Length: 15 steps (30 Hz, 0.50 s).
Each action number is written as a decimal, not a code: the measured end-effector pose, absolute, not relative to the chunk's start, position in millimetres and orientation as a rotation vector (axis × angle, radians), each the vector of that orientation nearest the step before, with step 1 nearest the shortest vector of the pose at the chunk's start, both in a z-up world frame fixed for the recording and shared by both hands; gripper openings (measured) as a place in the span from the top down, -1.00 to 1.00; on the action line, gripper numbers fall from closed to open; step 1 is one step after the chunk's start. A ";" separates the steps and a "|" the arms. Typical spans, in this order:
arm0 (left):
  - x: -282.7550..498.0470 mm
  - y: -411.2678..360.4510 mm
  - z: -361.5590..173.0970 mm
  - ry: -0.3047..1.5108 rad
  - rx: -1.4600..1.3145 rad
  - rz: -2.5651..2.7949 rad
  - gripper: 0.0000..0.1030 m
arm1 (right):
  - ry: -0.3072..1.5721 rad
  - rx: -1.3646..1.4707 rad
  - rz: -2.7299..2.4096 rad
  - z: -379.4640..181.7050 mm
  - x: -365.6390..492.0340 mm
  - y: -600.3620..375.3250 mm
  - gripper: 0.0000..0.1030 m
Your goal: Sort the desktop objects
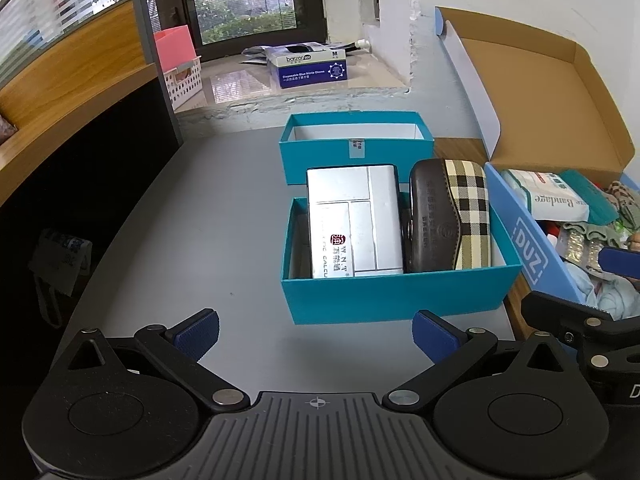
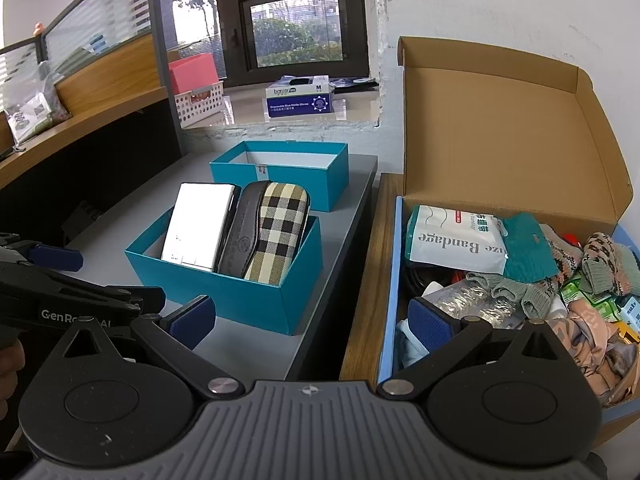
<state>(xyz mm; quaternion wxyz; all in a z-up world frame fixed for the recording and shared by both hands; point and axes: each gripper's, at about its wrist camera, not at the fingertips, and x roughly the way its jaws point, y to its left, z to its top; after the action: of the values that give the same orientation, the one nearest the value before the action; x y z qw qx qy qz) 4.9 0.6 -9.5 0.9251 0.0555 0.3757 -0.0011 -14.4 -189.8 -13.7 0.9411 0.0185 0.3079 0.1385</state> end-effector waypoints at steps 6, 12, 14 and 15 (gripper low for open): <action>4.0 2.5 -8.6 0.761 0.106 -0.017 -1.00 | 0.631 0.039 0.285 -14.2 -13.1 -192.0 -1.00; 3.0 8.8 -7.0 0.749 0.101 -0.064 -1.00 | 0.619 0.005 0.295 -11.5 -10.4 -190.2 -1.00; 2.6 11.2 -6.5 0.745 0.101 -0.080 -1.00 | 0.617 -0.003 0.308 -9.5 -6.2 -190.3 -1.00; 2.4 12.3 -6.2 0.742 0.100 -0.088 -1.00 | 0.617 -0.006 0.315 -8.5 -3.6 -190.5 -1.00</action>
<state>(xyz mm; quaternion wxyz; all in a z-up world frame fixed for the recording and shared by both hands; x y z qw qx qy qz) 2.4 12.3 -6.2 0.9297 0.0490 0.3625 -0.0431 -3.6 -190.5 -8.5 0.9407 -0.0030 0.3021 0.1545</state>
